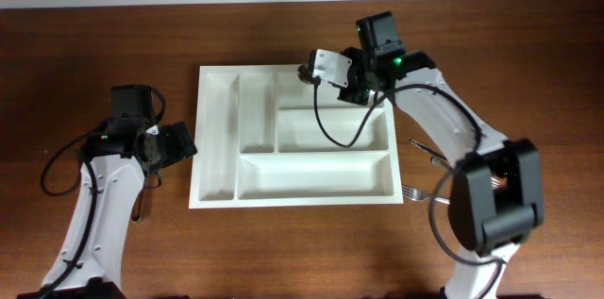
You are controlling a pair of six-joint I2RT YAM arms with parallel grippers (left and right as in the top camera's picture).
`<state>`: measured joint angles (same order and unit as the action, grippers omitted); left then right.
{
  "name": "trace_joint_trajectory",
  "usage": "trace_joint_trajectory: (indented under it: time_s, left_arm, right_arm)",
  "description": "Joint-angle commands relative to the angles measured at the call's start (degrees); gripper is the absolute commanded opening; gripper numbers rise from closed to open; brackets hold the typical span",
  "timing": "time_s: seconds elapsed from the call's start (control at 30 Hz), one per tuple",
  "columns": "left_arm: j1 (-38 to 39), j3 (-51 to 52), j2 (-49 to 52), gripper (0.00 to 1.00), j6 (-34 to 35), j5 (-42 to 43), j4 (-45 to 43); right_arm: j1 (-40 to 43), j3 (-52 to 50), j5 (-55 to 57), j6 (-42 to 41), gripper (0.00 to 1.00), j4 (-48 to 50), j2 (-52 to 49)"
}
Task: Pack container
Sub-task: 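Carry the spoon to the tray's top-right compartment and release, then move the right gripper to the second silver spoon and grasp it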
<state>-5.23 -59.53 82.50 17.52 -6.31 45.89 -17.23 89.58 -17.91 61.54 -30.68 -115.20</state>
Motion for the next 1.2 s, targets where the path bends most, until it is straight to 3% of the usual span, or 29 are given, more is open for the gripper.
trace_joint_trajectory:
  time_s: [0.0, 0.1, 0.13, 0.17, 0.3, 0.47, 0.73, 0.87, 1.0, 1.17]
  left_arm:
    - [-0.2, -1.1, 0.2, 0.99, -0.7, -0.6, 0.0]
    - [-0.2, -1.1, 0.2, 0.99, -0.7, -0.6, 0.0]
    - [-0.2, -1.1, 0.2, 0.99, -0.7, -0.6, 0.0]
    - [-0.2, -1.1, 0.2, 0.99, -0.7, -0.6, 0.0]
    - [-0.2, -1.1, 0.2, 0.99, -0.7, -0.6, 0.0]
    - [-0.2, -1.1, 0.2, 0.99, -0.7, -0.6, 0.0]
    - [-0.2, -1.1, 0.2, 0.99, -0.7, -0.6, 0.0]
    - [-0.2, -1.1, 0.2, 0.99, -0.7, -0.6, 0.0]
    - [-0.2, -1.1, 0.2, 0.99, -0.7, -0.6, 0.0]
    - [-0.2, -1.1, 0.2, 0.99, -0.7, -0.6, 0.0]
  right_arm:
    - [0.1, 0.7, -0.7, 1.2, 0.04, 1.5, -2.6]
    - [0.0, 0.7, -0.3, -0.5, 0.05, 1.6, -3.1]
    - [0.0, 0.9, 0.7, -2.8, 0.22, 1.5, -2.8]
    - [0.0, 1.3, 2.1, -6.5, 0.47, 1.5, -2.3]
    - [0.5, 4.0, 8.2, -22.3, 0.51, -2.0, 2.4]
    - [4.5, 9.0, 12.9, -35.6, 0.67, -11.9, 10.1]
    - [21.6, 10.3, 12.2, -50.1, 0.72, -23.2, 15.4]
    - [28.2, 7.8, 12.2, -50.1, 0.61, -29.5, 12.6]
    - [30.9, 4.1, 12.2, -49.4, 0.62, -29.0, 9.2]
    - [31.0, 1.7, 12.2, -43.0, 0.62, -27.3, 4.5]
